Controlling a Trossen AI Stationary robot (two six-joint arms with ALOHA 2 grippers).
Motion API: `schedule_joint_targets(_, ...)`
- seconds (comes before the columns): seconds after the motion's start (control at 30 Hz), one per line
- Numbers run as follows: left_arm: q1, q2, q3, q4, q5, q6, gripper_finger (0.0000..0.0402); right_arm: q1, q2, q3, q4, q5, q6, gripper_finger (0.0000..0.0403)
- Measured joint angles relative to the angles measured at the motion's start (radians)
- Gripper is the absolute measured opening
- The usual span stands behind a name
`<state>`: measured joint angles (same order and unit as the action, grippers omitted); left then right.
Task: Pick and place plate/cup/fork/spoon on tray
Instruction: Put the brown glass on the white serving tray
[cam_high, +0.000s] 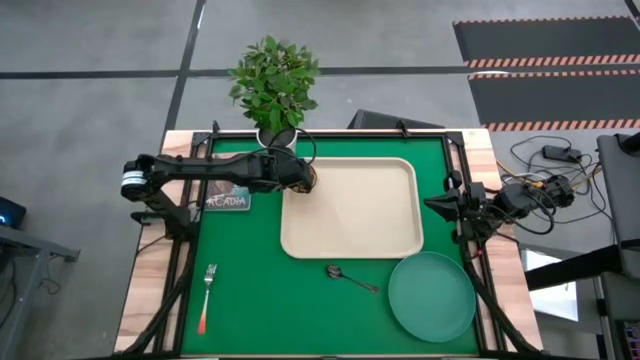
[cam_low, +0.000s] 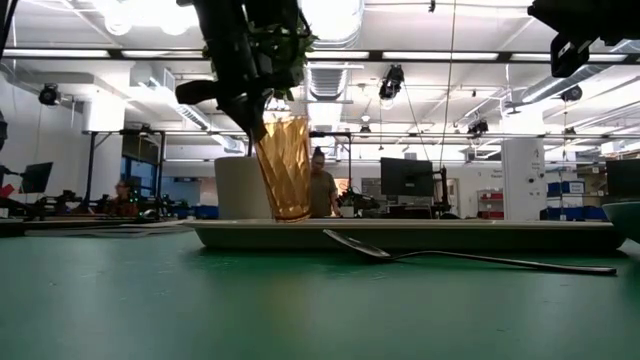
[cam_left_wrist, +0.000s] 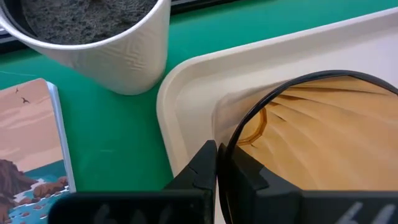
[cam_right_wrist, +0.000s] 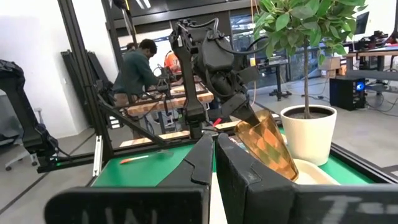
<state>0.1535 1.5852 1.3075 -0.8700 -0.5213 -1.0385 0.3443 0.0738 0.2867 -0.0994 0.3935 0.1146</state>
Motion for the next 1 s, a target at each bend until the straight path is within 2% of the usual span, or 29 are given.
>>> schedule_joint_targets(0.4,0.014,0.002,-0.054,0.074,-0.003,0.000,0.0001,0.000,0.000,0.000,0.000,0.000,-0.001,0.0009)
schedule_joint_targets(1.0,0.017,0.002,-0.078,0.141,0.006,-0.001,0.0076,0.000,0.000,-0.001,-0.001,0.000,-0.002,0.0009)
